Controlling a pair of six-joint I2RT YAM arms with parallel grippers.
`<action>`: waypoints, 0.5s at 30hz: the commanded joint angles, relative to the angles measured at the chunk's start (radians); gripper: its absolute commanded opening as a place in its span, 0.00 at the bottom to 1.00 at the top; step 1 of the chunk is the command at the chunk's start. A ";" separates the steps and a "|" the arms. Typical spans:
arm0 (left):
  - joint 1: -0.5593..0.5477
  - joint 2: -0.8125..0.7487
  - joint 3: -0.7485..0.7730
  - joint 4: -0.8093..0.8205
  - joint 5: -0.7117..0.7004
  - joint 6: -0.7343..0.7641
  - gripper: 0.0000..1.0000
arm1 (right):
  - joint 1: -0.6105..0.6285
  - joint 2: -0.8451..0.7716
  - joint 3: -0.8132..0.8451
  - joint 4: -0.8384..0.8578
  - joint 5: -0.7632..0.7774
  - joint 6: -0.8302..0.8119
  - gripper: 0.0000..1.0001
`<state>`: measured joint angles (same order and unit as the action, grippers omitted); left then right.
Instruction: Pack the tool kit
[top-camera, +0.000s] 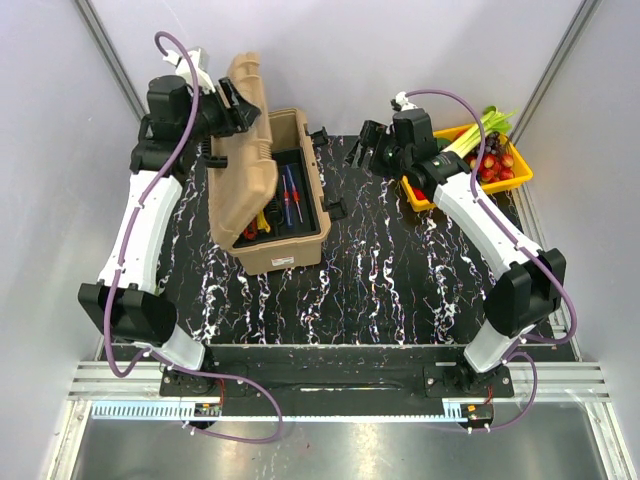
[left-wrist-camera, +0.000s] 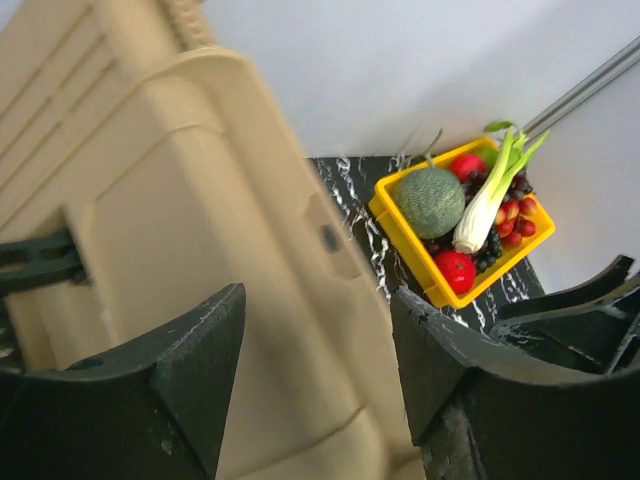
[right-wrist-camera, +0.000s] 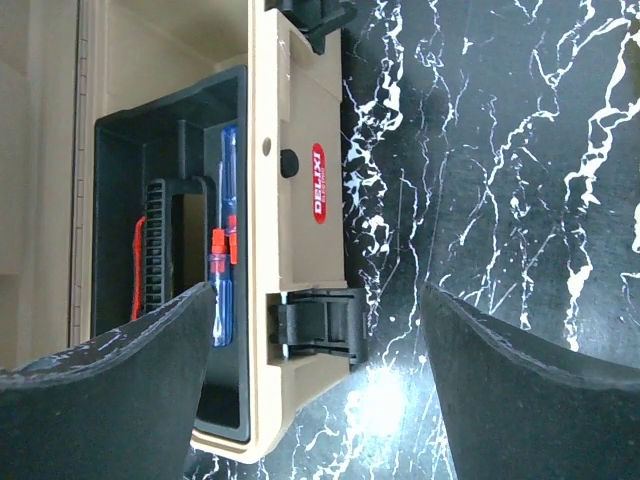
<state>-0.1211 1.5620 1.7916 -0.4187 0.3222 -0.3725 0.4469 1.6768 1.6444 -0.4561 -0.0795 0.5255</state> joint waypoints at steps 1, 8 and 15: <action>-0.012 0.029 -0.038 -0.075 -0.063 0.001 0.63 | 0.004 -0.065 0.008 -0.019 0.075 -0.032 0.86; -0.054 0.041 -0.023 -0.032 -0.029 -0.011 0.63 | 0.004 -0.081 -0.043 -0.027 0.147 -0.009 0.87; -0.071 0.012 -0.035 -0.025 -0.040 0.006 0.69 | -0.001 -0.086 -0.093 -0.024 0.117 -0.007 0.87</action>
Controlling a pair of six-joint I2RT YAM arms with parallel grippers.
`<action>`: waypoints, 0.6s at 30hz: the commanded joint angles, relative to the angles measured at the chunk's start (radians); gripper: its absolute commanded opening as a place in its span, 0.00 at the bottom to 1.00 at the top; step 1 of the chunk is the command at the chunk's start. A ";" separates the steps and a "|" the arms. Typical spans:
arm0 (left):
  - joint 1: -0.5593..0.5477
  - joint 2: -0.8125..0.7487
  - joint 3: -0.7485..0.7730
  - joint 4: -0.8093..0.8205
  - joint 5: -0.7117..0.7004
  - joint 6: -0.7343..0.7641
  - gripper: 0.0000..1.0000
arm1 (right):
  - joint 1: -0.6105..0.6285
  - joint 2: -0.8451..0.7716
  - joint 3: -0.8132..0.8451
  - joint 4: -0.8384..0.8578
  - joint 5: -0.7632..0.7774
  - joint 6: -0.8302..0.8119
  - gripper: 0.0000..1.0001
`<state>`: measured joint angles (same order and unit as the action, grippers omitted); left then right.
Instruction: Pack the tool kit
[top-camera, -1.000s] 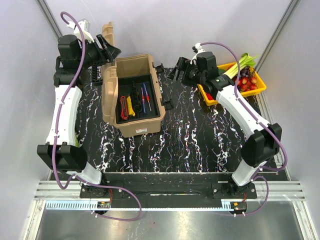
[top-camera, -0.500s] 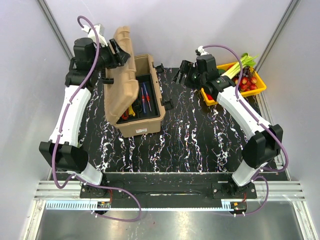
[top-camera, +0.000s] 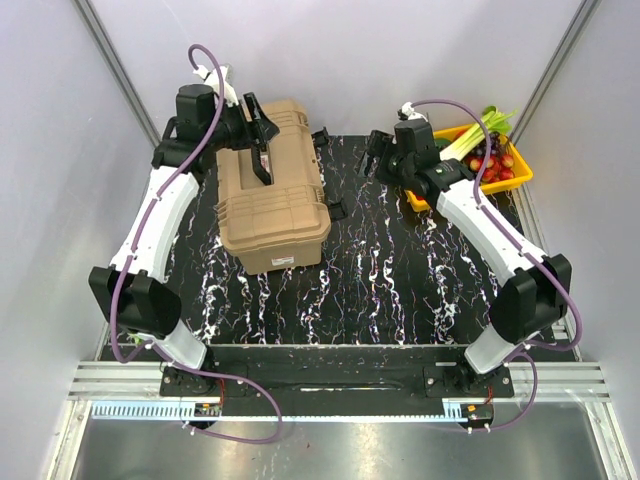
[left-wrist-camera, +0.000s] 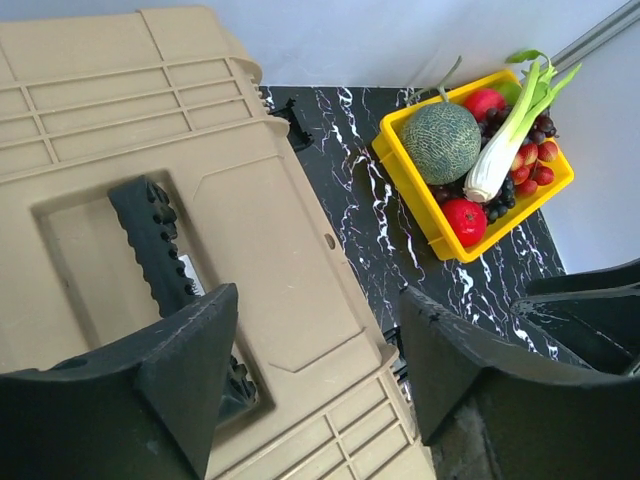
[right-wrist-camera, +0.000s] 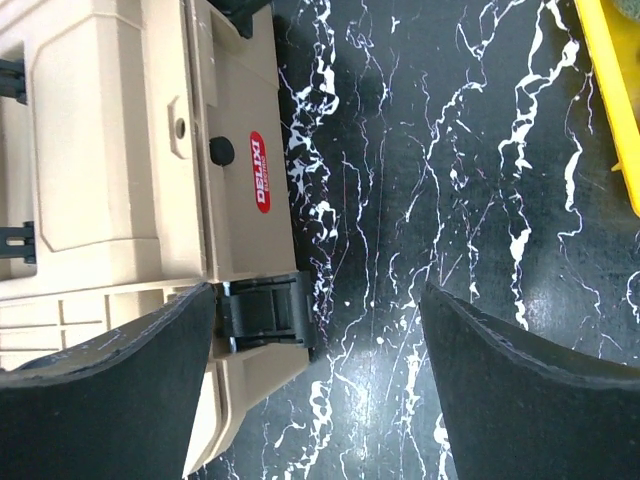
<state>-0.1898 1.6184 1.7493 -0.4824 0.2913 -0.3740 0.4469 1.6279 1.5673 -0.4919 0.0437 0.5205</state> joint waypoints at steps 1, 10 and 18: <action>-0.002 -0.055 -0.007 0.038 -0.018 0.009 0.72 | -0.001 -0.037 -0.021 0.024 -0.040 -0.013 0.88; -0.005 -0.227 -0.250 0.060 -0.127 0.107 0.99 | 0.013 0.035 -0.082 0.211 -0.557 -0.082 0.80; -0.037 -0.370 -0.500 0.283 0.055 0.124 0.95 | 0.081 0.061 -0.167 0.294 -0.524 -0.014 0.40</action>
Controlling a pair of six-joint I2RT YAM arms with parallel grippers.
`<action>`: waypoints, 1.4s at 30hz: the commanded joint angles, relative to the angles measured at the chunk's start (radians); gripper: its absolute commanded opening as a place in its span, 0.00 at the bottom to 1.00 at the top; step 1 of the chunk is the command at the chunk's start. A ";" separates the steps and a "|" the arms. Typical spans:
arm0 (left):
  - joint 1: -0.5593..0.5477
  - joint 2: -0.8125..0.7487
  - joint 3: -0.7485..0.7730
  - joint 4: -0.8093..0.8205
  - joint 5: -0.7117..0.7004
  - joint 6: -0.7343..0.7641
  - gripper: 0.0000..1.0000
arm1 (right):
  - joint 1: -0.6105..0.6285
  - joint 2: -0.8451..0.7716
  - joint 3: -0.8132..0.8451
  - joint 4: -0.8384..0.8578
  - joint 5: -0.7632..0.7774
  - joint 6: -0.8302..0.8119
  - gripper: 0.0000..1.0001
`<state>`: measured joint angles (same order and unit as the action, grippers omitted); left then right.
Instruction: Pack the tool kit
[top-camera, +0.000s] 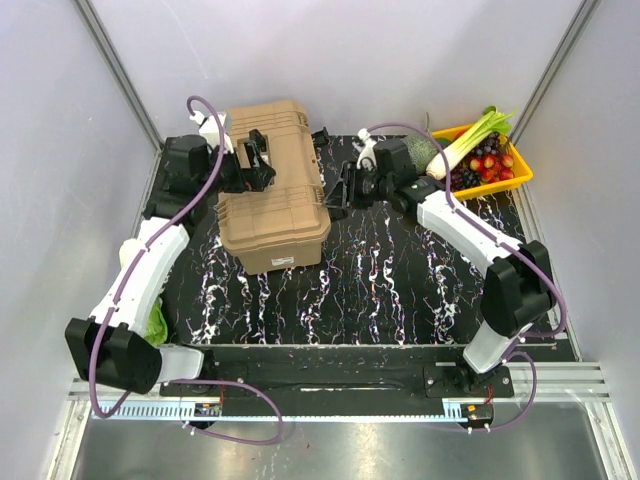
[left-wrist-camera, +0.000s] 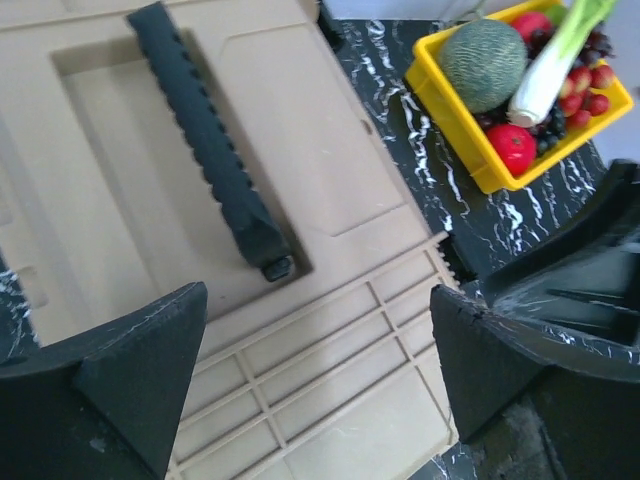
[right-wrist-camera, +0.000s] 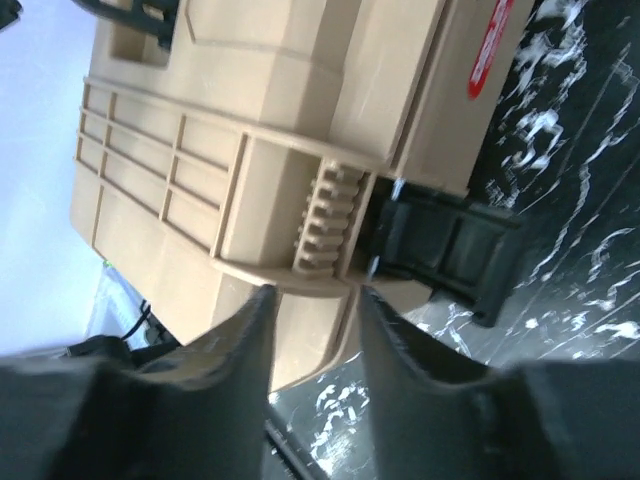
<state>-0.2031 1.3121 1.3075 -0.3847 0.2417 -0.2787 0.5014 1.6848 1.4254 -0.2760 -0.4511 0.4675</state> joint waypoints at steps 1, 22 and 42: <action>-0.033 -0.076 -0.085 0.223 0.111 0.023 0.92 | 0.029 0.004 -0.035 0.083 -0.026 0.051 0.37; -0.297 0.027 -0.116 0.058 -0.208 0.202 0.74 | 0.097 -0.026 -0.129 -0.022 0.279 0.299 0.27; -0.346 0.045 -0.295 -0.140 -0.416 0.151 0.44 | -0.098 -0.119 -0.395 0.184 0.341 0.769 0.63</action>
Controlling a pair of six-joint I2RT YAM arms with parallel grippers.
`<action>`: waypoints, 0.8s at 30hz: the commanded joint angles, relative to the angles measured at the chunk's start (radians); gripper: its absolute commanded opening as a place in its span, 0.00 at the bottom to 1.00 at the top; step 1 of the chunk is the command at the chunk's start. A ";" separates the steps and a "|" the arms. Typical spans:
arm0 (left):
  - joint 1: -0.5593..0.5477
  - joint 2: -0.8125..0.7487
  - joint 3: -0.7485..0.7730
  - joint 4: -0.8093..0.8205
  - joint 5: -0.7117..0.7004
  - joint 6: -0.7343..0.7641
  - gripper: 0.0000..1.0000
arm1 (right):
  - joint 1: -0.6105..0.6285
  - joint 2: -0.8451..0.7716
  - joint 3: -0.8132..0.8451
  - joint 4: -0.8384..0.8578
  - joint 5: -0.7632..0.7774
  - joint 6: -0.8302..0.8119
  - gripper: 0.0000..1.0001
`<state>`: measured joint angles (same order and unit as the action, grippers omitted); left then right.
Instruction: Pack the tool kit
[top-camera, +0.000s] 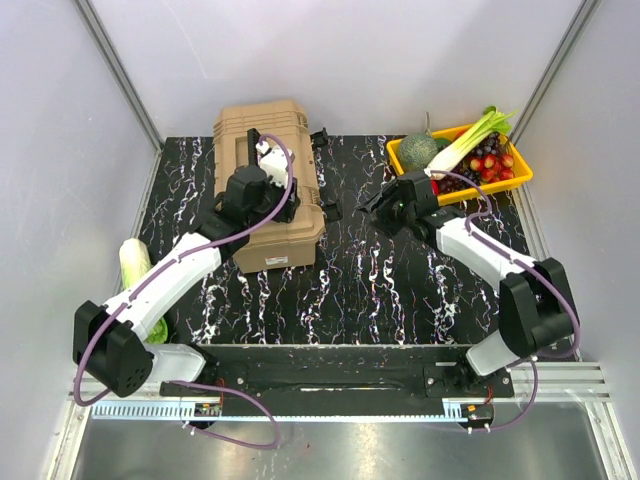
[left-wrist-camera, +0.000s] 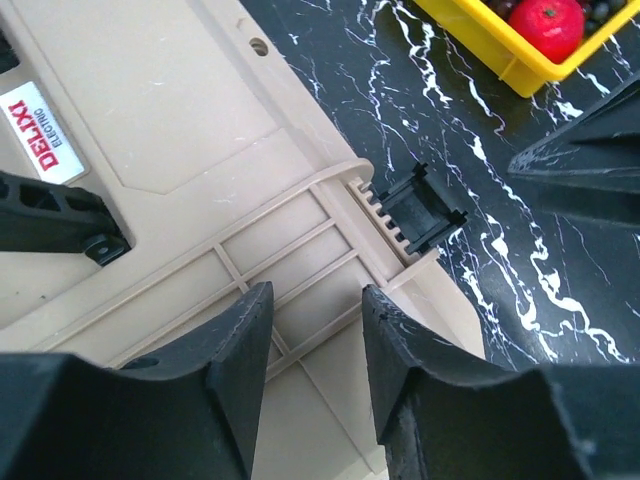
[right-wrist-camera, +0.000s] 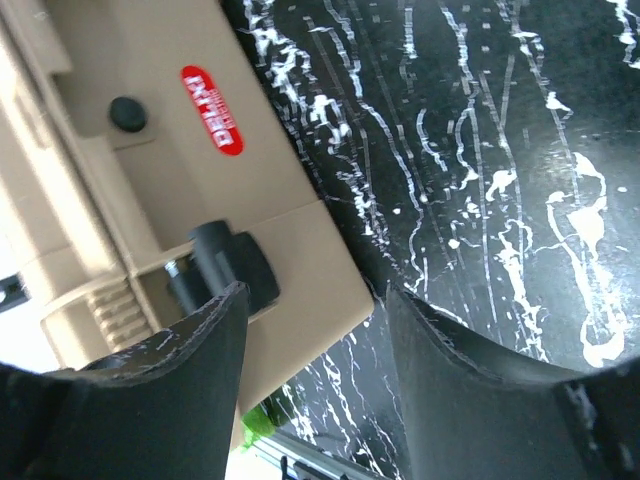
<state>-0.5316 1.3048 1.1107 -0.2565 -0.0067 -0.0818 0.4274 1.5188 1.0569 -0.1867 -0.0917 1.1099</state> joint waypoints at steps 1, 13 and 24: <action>-0.022 0.059 -0.109 -0.268 -0.189 -0.044 0.44 | -0.027 0.061 -0.034 0.116 -0.029 0.131 0.64; -0.083 0.137 -0.143 -0.334 -0.384 -0.107 0.43 | -0.042 0.289 -0.118 0.519 -0.279 0.286 0.61; -0.082 0.192 -0.065 -0.378 -0.271 -0.179 0.46 | -0.033 0.392 -0.101 0.812 -0.456 0.408 0.61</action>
<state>-0.6315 1.3769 1.1248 -0.2279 -0.3145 -0.2161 0.3901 1.8751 0.9592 0.3664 -0.4313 1.3983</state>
